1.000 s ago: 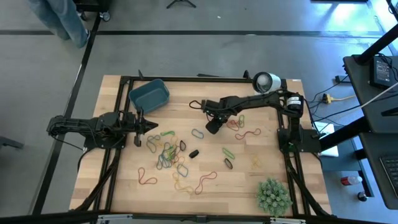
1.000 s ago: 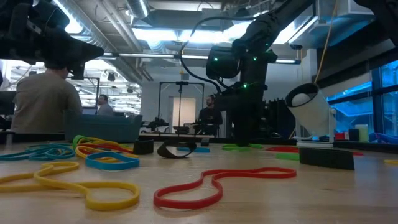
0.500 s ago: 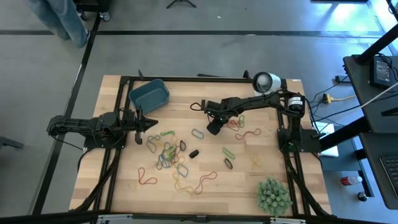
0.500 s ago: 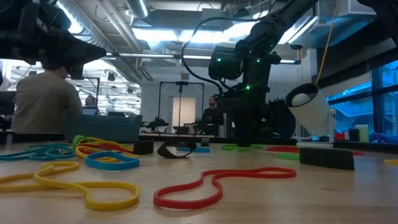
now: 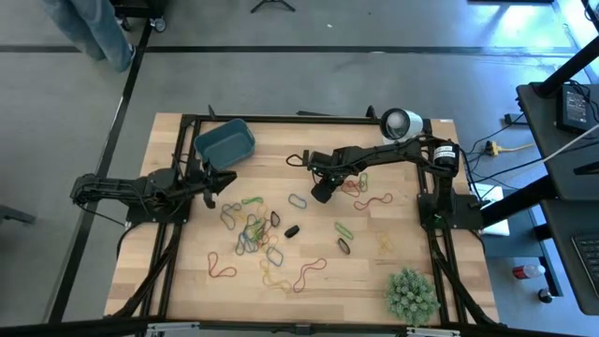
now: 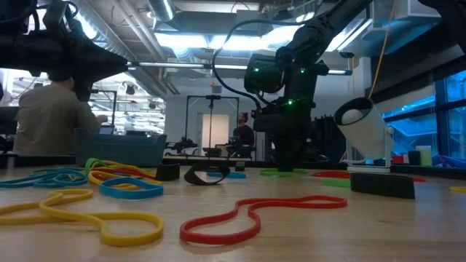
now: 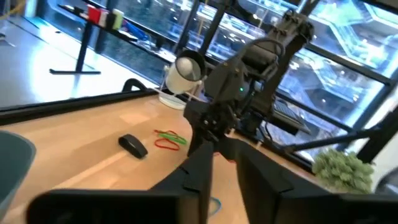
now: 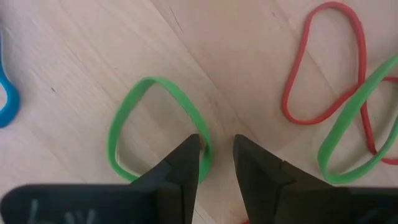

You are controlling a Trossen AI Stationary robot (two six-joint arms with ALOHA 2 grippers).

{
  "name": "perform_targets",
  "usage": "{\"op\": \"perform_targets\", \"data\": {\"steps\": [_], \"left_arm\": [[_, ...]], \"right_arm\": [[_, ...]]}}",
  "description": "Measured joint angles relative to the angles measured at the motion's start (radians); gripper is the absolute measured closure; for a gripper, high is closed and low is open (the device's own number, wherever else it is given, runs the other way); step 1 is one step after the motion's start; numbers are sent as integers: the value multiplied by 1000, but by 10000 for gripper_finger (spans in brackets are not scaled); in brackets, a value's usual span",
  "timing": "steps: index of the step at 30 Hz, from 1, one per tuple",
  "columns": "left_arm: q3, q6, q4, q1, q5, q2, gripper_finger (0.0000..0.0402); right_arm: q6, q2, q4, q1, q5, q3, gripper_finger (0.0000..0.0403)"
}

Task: Pick and place rubber bands into bin
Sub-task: Put the green rubber band into the bin

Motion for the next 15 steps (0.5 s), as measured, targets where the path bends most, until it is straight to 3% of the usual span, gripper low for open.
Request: {"op": "perform_targets", "data": {"steps": [6, 9, 15], "left_arm": [[0, 7, 48, 0, 4, 0, 256], [4, 60, 91, 0, -17, 0, 251], [107, 262, 72, 0, -109, 27, 261]], "right_arm": [[53, 0, 3, -1, 1, 0, 348], [53, 0, 3, -1, -1, 1, 389], [46, 11, -240, 2, 4, 111, 395]]}}
